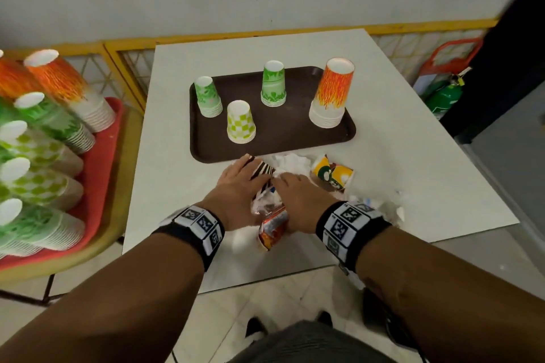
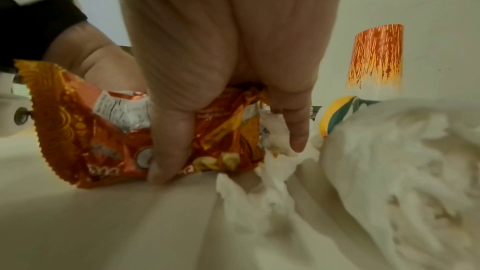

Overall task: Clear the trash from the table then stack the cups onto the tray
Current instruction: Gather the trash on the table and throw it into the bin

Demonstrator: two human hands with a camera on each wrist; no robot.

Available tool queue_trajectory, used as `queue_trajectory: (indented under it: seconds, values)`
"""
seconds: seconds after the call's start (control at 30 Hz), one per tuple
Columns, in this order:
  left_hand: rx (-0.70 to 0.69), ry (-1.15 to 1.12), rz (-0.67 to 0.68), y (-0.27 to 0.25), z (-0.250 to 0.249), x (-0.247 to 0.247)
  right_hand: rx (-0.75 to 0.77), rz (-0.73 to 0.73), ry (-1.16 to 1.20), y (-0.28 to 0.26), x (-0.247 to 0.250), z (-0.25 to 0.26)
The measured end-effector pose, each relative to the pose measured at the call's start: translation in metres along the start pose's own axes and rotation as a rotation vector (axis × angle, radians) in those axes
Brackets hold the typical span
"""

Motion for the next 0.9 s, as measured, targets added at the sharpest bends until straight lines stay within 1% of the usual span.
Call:
queue_trajectory:
  seconds: [0.03, 0.13, 0.3, 0.33, 0.43, 0.57, 0.63, 0.73, 0.83, 0.9]
  values:
    - [-0.016, -0.003, -0.024, 0.000, 0.001, -0.001, 0.005, -0.022, 0.005, 0.001, 0.001, 0.000]
    - [-0.007, -0.006, -0.047, 0.000, 0.003, 0.002, 0.017, -0.088, 0.018, 0.002, 0.005, 0.002]
    - [0.020, -0.034, 0.040, 0.002, 0.004, 0.000, 0.007, -0.152, 0.077, 0.002, 0.009, 0.004]
    - [0.007, -0.019, 0.036, 0.002, 0.002, 0.001, 0.004, -0.164, 0.085, 0.003, 0.010, 0.004]
    - [-0.062, 0.021, -0.050, 0.000, -0.006, 0.007, 0.010, -0.180, 0.113, 0.005, 0.012, 0.007]
    - [-0.050, -0.004, -0.176, -0.003, -0.003, 0.013, 0.042, -0.218, 0.213, 0.008, 0.016, 0.015]
    - [-0.025, -0.062, -0.195, -0.005, 0.003, 0.022, 0.048, -0.265, 0.271, 0.006, 0.020, 0.016]
    - [-0.031, -0.133, -0.166, -0.007, 0.004, 0.043, 0.048, -0.334, 0.379, -0.005, 0.033, 0.010]
    - [-0.013, -0.163, -0.189, -0.011, -0.005, 0.079, 0.080, -0.473, 0.491, -0.031, 0.057, -0.004]
    - [-0.039, -0.120, -0.239, -0.013, -0.023, 0.108, 0.079, -0.562, 0.602, -0.054, 0.070, -0.023]
Point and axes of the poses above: each hand's wrist, its own y-axis towards the middle knuckle, its own x-axis out of the back of the hand, z = x × y, the point moved 9 cm from there along y, towards the middle knuckle, and after that the axes turned 14 degrees about z, right-handed, at the moved point
